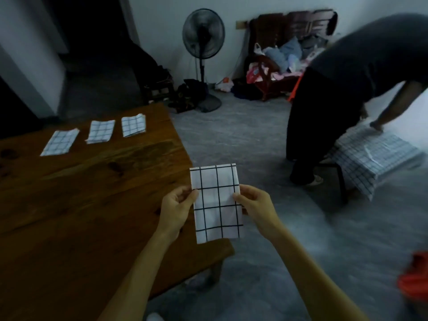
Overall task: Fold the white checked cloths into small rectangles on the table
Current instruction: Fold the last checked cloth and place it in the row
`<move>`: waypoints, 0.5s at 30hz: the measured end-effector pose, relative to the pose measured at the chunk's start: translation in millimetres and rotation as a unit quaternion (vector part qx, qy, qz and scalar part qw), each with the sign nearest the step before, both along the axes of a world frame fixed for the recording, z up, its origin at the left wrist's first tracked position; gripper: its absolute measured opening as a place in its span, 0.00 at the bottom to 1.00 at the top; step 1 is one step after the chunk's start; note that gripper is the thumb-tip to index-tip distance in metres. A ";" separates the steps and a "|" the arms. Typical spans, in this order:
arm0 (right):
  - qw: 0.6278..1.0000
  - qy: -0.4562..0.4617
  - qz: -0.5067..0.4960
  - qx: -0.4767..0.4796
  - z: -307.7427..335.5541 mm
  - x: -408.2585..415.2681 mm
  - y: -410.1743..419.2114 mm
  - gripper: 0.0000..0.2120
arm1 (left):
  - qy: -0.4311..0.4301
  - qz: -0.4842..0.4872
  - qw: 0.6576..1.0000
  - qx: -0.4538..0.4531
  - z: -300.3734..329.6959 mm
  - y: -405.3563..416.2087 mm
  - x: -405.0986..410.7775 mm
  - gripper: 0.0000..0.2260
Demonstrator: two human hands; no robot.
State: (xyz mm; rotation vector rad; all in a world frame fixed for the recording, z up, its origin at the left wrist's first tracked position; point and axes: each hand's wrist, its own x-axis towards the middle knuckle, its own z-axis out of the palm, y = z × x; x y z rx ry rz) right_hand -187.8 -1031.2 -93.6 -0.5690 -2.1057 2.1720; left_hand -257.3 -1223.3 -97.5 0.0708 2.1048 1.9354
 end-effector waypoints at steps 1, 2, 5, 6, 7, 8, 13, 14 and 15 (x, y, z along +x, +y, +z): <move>1.000 0.002 -0.003 -0.002 1.6 13.3 20.4 0.09 | -0.005 -0.003 1.000 -0.004 2.3 21.6 11.1 0.07; 1.000 0.001 -0.011 -0.006 3.6 25.0 40.6 0.09 | -0.007 -0.011 1.000 -0.010 5.4 43.0 21.2 0.06; 0.999 0.014 -0.047 -0.003 10.1 48.7 93.5 0.10 | -0.007 -0.033 0.999 -0.019 17.0 98.9 43.0 0.06; 0.998 0.022 -0.057 -0.002 11.7 52.8 108.7 0.10 | -0.009 -0.041 0.999 -0.017 20.4 115.5 46.2 0.07; 0.997 0.025 -0.067 -0.002 12.6 55.8 122.4 0.10 | -0.012 -0.048 0.999 -0.018 22.7 130.6 47.5 0.08; 0.997 0.028 -0.078 -0.006 13.8 58.6 134.4 0.09 | -0.014 -0.055 0.998 -0.023 24.6 144.5 47.7 0.09; 0.993 0.037 -0.108 -0.036 10.9 55.2 181.1 0.08 | -0.010 -0.083 0.996 -0.035 24.4 201.6 28.8 0.14; 0.993 0.034 -0.109 -0.039 7.3 49.9 190.1 0.08 | -0.008 -0.085 0.996 -0.035 23.0 212.6 21.5 0.14; 0.993 0.028 -0.108 -0.037 2.9 42.4 199.7 0.08 | -0.006 -0.086 0.996 -0.036 20.6 223.0 12.9 0.13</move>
